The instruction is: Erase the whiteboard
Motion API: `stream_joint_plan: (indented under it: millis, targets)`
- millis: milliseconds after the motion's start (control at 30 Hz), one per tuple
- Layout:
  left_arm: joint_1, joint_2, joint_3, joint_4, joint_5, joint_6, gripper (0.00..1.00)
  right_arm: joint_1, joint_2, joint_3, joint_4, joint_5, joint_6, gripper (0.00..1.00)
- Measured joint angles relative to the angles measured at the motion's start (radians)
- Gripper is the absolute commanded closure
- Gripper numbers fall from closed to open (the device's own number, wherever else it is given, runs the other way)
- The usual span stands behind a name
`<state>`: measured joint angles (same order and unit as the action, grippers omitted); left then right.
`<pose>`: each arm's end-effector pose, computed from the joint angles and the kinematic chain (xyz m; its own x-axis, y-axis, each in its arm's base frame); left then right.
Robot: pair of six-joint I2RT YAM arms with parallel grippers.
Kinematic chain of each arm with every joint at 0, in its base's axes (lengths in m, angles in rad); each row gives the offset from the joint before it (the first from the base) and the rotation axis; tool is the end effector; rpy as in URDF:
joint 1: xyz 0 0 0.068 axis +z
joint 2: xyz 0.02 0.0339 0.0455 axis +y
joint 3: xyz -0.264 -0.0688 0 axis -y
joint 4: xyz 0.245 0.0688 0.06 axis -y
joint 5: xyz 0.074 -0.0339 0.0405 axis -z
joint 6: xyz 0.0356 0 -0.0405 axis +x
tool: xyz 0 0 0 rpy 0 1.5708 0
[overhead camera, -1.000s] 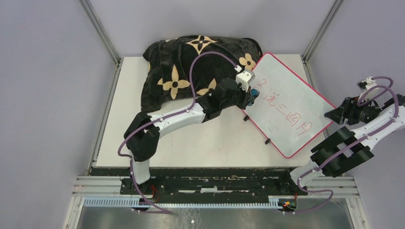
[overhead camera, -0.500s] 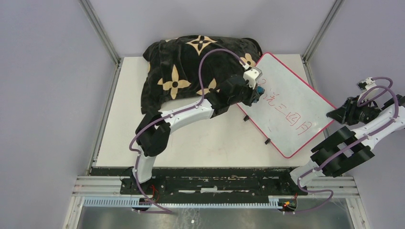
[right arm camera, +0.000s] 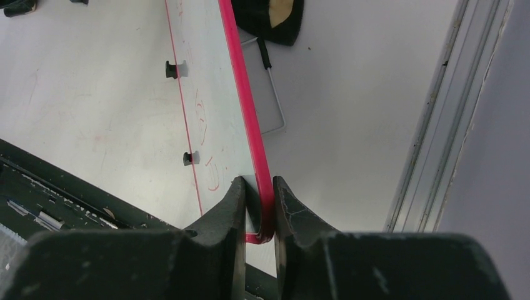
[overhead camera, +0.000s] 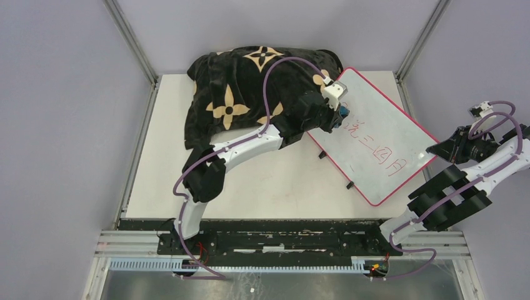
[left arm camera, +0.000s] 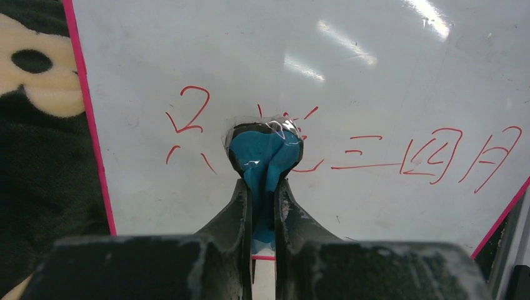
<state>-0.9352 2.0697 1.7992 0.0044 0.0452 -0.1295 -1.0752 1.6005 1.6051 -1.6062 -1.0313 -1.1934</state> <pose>0.2980 -0.4066 0.3089 -0.2620 0.1378 -0.9552 0.8027 0.5806 -0.1364 0.1551 -0.2227 0.3463 -0.6069 0.1185 -0.7859 -0.2707 0.8988 0.3446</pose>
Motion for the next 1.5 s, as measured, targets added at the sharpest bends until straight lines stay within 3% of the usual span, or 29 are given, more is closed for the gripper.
stream_joint_plan:
  millis: [267,600,900,1267,1500]
  targets:
    - [0.051,0.034,0.044,-0.003,-0.011,0.010,0.97,0.000,0.003,0.000,0.000,-0.003,0.000,0.99]
    - [0.129,0.216,0.222,0.031,0.019,0.083,0.97,0.000,0.003,-0.002,0.000,-0.003,-0.005,0.99]
    - [0.119,0.371,0.352,0.089,0.062,0.094,0.97,0.000,0.003,-0.006,0.000,-0.003,-0.019,0.99]
    - [0.118,0.392,0.395,0.110,0.117,0.047,0.97,0.000,0.000,-0.019,0.000,-0.008,-0.037,0.99]
    - [0.058,0.392,0.395,0.138,0.151,0.014,0.97,0.000,0.000,-0.020,0.000,-0.008,-0.042,0.99]
